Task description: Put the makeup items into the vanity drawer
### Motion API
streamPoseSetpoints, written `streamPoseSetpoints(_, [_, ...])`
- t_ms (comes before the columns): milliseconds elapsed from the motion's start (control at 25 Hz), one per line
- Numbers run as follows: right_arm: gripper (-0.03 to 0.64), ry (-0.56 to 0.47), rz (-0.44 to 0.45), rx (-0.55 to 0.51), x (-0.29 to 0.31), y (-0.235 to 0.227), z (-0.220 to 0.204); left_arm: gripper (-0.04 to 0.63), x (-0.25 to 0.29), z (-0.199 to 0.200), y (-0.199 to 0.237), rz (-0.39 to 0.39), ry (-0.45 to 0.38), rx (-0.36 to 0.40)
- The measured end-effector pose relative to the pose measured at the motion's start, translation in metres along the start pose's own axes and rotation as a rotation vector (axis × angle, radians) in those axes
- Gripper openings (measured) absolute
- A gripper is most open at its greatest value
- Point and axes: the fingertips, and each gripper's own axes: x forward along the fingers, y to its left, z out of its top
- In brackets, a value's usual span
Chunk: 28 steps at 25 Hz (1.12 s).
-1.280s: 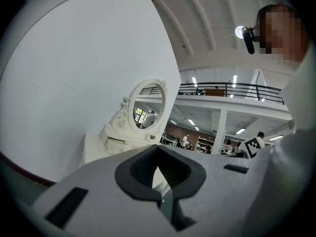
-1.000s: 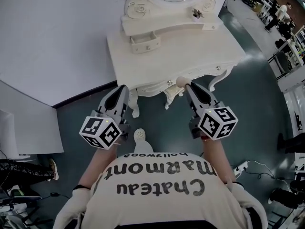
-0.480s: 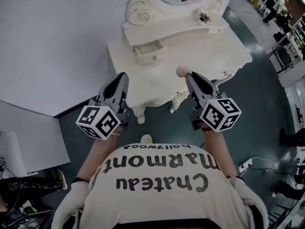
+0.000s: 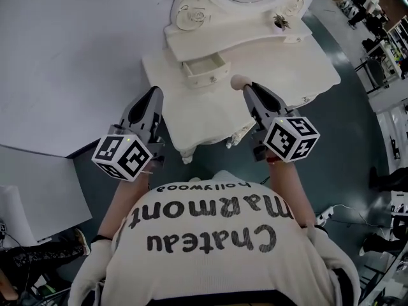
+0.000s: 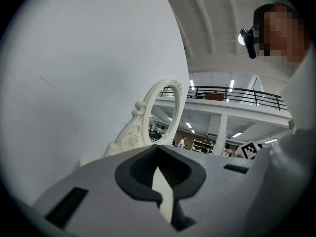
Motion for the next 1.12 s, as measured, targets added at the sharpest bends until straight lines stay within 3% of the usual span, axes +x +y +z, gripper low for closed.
streamPoseSetpoints(280, [0.078, 0.075, 0.014, -0.008, 0.045, -0.010, -0.013, 0.008, 0.002, 0.002, 0.037, 0.070, -0.017, -0.038])
streamPoseSetpoints(680, [0.078, 0.178, 0.126, -0.054, 0.124, -0.027, -0.010, 0.008, 0.012, 0.016, 0.079, 0.220, -0.089, -0.057])
streamPoseSetpoints(1120, [0.078, 0.420, 0.297, -0.096, 0.197, -0.045, -0.051, 0.008, -0.010, 0.015, 0.122, 0.434, -0.130, -0.088])
